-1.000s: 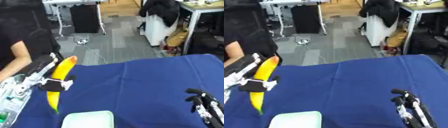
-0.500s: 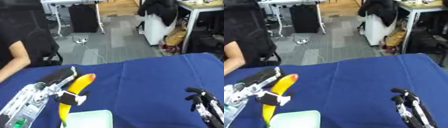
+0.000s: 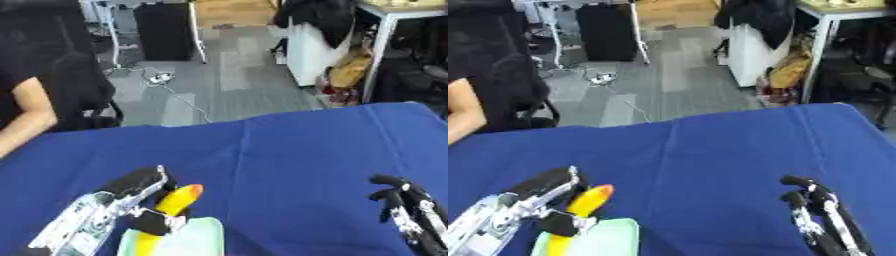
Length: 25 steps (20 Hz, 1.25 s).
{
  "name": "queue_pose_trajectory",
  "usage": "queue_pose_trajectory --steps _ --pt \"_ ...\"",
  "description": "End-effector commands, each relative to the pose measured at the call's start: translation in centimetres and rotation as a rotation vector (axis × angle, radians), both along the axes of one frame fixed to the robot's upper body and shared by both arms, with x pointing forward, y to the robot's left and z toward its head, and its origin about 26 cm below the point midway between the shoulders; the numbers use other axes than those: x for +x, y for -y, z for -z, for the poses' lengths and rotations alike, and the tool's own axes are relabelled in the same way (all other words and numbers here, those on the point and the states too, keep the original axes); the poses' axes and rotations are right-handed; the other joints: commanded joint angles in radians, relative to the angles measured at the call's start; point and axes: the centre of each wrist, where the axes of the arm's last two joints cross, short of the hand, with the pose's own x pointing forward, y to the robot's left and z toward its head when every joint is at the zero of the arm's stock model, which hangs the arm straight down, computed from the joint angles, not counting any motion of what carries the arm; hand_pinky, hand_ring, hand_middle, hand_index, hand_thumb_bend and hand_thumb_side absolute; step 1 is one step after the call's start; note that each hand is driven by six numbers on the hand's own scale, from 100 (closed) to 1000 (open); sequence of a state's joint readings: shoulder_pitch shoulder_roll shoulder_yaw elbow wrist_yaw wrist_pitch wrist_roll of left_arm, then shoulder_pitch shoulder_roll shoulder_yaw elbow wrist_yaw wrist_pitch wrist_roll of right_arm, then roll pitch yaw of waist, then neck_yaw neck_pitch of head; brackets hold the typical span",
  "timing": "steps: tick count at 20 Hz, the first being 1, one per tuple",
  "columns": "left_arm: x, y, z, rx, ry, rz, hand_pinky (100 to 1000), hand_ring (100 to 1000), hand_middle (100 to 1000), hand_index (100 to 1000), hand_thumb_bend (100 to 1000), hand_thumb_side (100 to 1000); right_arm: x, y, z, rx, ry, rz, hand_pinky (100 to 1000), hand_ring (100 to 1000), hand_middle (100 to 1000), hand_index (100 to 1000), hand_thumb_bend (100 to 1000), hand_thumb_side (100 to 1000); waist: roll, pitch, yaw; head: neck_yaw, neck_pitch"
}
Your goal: Pick up objects on the table and place them in the box.
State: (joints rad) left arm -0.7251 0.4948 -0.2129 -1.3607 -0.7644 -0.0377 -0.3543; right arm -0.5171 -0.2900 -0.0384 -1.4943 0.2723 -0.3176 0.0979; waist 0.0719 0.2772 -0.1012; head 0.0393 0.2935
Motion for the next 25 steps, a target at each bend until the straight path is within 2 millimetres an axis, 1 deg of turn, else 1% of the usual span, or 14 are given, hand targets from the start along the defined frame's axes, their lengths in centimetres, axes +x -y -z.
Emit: queue_pose_trajectory --steps 1,4,5,6,8,9,10,12,13,14,15,17,21,25 --pt "0.3 -0.3 0.1 0.016 0.003 -0.01 100 110 244 464 100 434 0.0 -0.1 -1.2 -0.003 0.033 -0.01 389 646 761 856 100 813 -0.005 -0.012 -0.002 0.013 -0.004" --pt "0.5 -0.5 0.7 0.024 -0.016 -0.016 100 114 247 467 100 436 0.0 -0.2 -1.2 -0.003 0.033 -0.011 389 646 761 856 100 812 -0.005 -0.008 -0.002 0.014 -0.004" --pt "0.5 -0.5 0.9 0.027 -0.021 -0.017 100 114 248 468 100 413 0.0 -0.2 -1.2 -0.003 0.034 -0.01 388 646 761 856 100 812 -0.006 -0.007 -0.002 0.014 -0.003" --pt "0.5 -0.6 1.0 0.028 -0.025 -0.017 100 116 250 470 100 438 0.0 -0.2 -1.2 -0.003 0.033 -0.01 389 646 761 856 100 812 -0.006 -0.006 -0.001 0.014 -0.003" --pt "0.6 -0.6 1.2 0.029 -0.028 -0.018 100 125 258 478 100 445 0.0 -0.1 -1.2 -0.004 0.033 -0.009 388 646 761 856 100 812 -0.006 -0.005 0.0 0.014 -0.003" --pt "0.6 -0.7 1.3 0.029 -0.032 -0.018 100 147 276 491 100 466 0.0 -0.1 -1.2 -0.003 0.033 -0.009 388 646 761 856 100 812 -0.006 -0.005 0.0 0.014 -0.002" --pt "0.6 -0.7 1.4 0.031 -0.035 -0.017 153 217 337 525 100 514 0.0 -0.2 -1.1 -0.003 0.033 -0.009 388 646 761 856 100 812 -0.006 -0.004 0.0 0.014 -0.002" --pt "0.5 -0.7 1.5 0.035 -0.043 -0.011 296 337 429 575 100 615 0.0 -0.1 -1.1 -0.004 0.031 -0.009 388 646 761 856 100 812 -0.006 -0.004 0.001 0.012 -0.001" --pt "0.5 -0.8 1.5 0.033 -0.044 -0.008 402 459 534 670 100 683 0.0 -0.1 -1.1 -0.004 0.03 -0.008 388 646 761 856 100 812 -0.006 -0.004 0.002 0.012 -0.001" --pt "0.5 -0.9 1.5 0.032 -0.041 -0.005 454 523 610 730 100 722 0.0 -0.1 -1.1 -0.004 0.03 -0.008 388 646 761 856 100 812 -0.006 -0.004 0.003 0.011 -0.002" --pt "0.4 -1.0 1.4 0.023 -0.032 -0.002 493 576 657 757 100 745 0.0 -0.1 -1.0 -0.004 0.029 -0.007 388 646 761 857 100 812 -0.006 -0.004 0.004 0.009 -0.003" --pt "0.2 -1.2 1.1 -0.016 -0.002 0.003 528 630 710 782 100 782 0.0 -0.1 -1.0 -0.003 0.028 -0.006 388 646 761 857 100 812 -0.007 -0.004 0.007 0.005 -0.005" --pt "-0.4 -1.5 0.1 -0.099 0.071 0.0 552 655 734 799 100 824 0.0 0.0 -0.9 -0.003 0.024 -0.003 388 646 761 857 100 812 -0.006 -0.004 0.011 -0.004 -0.011" --pt "-1.3 -2.1 -1.3 -0.168 0.152 -0.013 557 653 728 797 100 823 -0.1 0.1 -0.8 -0.003 0.022 0.002 389 647 761 857 100 812 -0.007 -0.008 0.016 -0.015 -0.017"
